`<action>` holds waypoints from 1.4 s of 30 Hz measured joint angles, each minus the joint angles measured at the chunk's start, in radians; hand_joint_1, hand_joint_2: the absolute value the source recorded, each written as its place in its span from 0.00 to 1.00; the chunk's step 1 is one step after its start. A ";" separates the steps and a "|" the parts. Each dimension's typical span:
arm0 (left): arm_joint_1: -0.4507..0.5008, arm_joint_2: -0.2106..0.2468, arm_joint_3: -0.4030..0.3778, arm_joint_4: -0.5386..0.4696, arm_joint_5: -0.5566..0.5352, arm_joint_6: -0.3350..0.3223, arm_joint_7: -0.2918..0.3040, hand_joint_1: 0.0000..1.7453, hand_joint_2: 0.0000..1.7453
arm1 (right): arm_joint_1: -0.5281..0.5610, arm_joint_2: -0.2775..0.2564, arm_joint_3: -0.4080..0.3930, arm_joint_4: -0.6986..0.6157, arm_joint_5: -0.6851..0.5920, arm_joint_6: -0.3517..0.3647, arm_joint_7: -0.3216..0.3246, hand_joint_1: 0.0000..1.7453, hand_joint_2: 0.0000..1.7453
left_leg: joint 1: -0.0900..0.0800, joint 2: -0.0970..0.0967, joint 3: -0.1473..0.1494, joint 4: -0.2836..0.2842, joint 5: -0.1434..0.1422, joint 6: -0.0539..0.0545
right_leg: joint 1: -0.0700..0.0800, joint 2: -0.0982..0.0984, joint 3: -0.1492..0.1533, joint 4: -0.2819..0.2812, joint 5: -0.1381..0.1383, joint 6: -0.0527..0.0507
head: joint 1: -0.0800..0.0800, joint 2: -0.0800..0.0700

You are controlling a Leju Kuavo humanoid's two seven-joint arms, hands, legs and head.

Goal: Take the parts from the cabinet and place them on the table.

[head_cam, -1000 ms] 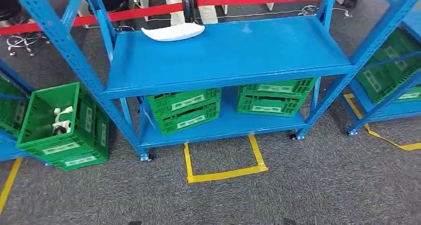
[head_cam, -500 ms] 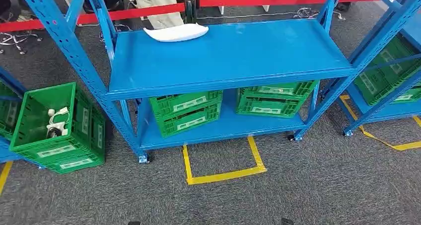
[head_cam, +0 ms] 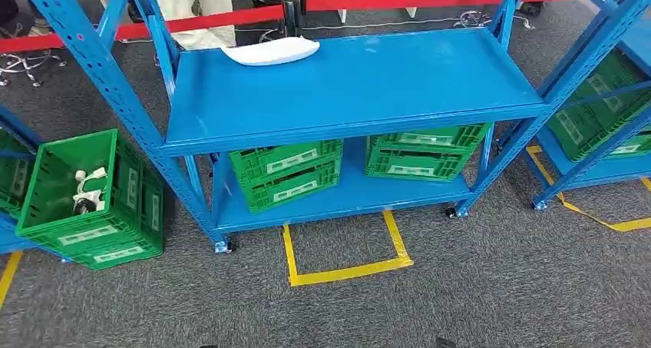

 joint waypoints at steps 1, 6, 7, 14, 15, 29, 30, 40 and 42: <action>0.000 0.000 0.000 0.000 -0.003 0.000 0.010 0.00 1.00 | 0.000 0.000 0.003 0.000 0.005 -0.001 0.007 0.00 1.00 | 0.000 0.000 0.000 0.000 0.000 0.000 | 0.000 0.000 0.000 0.000 0.000 0.000 | 0.000 0.000; 0.000 0.000 -0.001 0.000 -0.014 0.000 0.028 0.00 1.00 | 0.000 0.000 0.017 0.000 0.008 -0.003 0.025 0.00 1.00 | 0.000 0.000 0.001 0.000 0.000 0.000 | 0.000 0.000 0.001 0.001 0.000 0.000 | 0.000 0.000; 0.000 0.000 -0.001 0.000 -0.014 0.000 0.029 0.00 1.00 | 0.000 0.000 0.020 0.000 0.009 -0.003 0.026 0.00 1.00 | 0.000 0.000 0.001 0.000 0.000 0.000 | 0.000 0.000 0.001 0.001 0.000 0.000 | 0.000 0.000; 0.000 0.000 -0.001 0.000 -0.015 0.000 0.032 0.00 1.00 | 0.000 0.000 0.027 0.000 0.010 -0.003 0.027 0.00 1.00 | 0.000 -0.001 0.001 0.000 0.000 0.000 | 0.000 0.000 0.002 0.001 0.000 0.000 | 0.000 0.000; 0.000 0.000 -0.001 0.000 -0.015 0.002 0.033 0.00 1.00 | 0.000 0.000 0.027 0.000 0.010 -0.003 0.027 0.00 1.00 | 0.000 -0.001 0.001 0.000 0.000 0.000 | 0.000 0.000 0.002 0.001 0.000 0.000 | 0.000 0.000; 0.000 0.000 -0.002 0.000 -0.019 0.022 0.005 0.00 1.00 | 0.000 0.000 0.046 0.000 0.006 0.004 0.027 0.00 1.00 | 0.000 -0.001 0.002 0.000 0.000 0.000 | 0.000 0.000 0.002 0.001 0.000 0.000 | 0.000 0.000; 0.000 0.000 -0.002 0.000 -0.014 0.025 -0.015 0.00 1.00 | 0.000 0.000 0.046 0.000 -0.002 0.014 0.012 0.00 1.00 | 0.000 -0.001 0.002 0.000 0.000 0.000 | 0.000 0.000 0.002 0.001 0.000 0.000 | 0.000 0.000; 0.022 0.000 0.031 -0.001 -0.149 0.009 -0.035 0.00 1.00 | 0.028 0.001 0.033 -0.001 0.134 0.065 -0.006 0.00 1.00 | 0.000 -0.001 0.002 0.000 0.000 0.000 | 0.000 0.000 0.003 0.001 -0.001 -0.001 | 0.000 0.000; 0.029 0.000 0.049 -0.002 -0.184 -0.001 -0.035 0.00 1.00 | 0.037 0.002 0.021 -0.003 0.172 0.079 -0.005 0.00 1.00 | 0.000 -0.001 0.002 0.000 0.000 0.000 | 0.000 0.000 0.003 0.001 -0.001 0.000 | 0.000 0.000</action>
